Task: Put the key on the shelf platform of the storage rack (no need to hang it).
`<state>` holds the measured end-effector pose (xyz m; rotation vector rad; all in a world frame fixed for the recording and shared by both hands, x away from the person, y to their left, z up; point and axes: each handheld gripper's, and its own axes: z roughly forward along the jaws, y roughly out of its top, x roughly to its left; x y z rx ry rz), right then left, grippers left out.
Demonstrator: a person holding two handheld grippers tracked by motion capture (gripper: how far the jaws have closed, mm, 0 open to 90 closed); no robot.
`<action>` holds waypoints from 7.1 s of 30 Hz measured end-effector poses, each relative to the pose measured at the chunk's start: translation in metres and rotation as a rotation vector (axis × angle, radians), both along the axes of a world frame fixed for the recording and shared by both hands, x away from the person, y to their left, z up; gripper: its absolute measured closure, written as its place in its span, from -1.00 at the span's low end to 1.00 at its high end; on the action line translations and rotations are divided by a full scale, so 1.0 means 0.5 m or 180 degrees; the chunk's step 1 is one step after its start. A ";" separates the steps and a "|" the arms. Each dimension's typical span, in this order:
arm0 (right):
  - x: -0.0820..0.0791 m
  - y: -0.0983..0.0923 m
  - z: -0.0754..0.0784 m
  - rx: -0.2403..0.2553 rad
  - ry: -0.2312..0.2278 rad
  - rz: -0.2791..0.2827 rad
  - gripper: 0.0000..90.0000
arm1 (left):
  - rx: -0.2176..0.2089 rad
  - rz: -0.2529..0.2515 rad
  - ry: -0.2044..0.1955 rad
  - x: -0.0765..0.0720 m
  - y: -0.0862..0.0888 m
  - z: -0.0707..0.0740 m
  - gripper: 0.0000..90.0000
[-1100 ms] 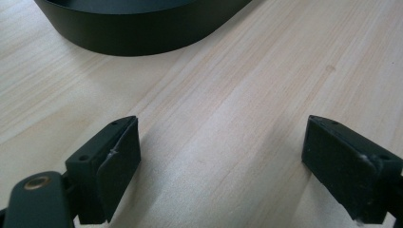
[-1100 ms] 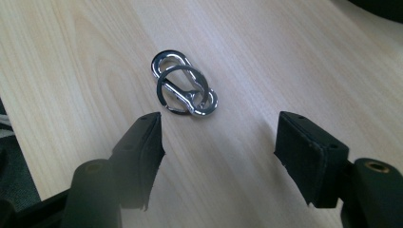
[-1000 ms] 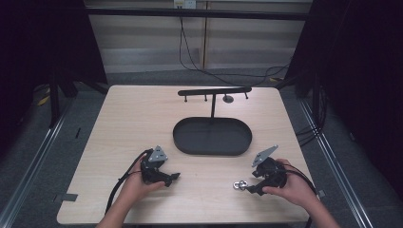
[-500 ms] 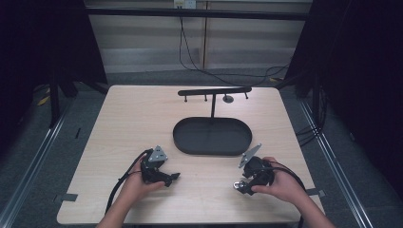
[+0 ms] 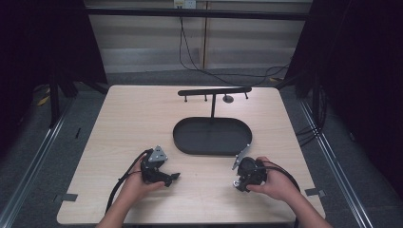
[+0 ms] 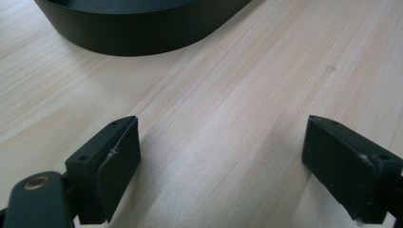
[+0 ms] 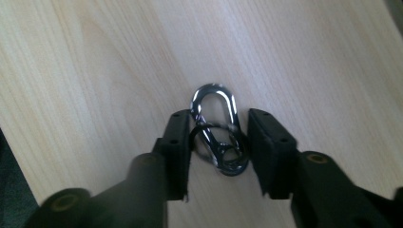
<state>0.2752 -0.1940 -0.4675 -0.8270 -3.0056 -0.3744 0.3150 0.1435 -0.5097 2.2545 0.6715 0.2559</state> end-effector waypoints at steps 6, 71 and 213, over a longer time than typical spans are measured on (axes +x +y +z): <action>0.007 0.023 0.003 -0.0238 0.0136 -0.0063 0.44 | 0.0002 -0.0001 0.0000 0.000 0.000 0.000 -0.73; 0.109 -0.013 0.156 -0.0068 0.0109 -0.0263 0.99 | 0.0002 -0.0001 -0.0001 0.000 0.000 0.000 -0.73; 0.285 0.027 0.073 -0.0165 -0.0219 -0.0645 0.72 | -0.0040 0.0012 0.0010 -0.004 -0.003 -0.001 -0.75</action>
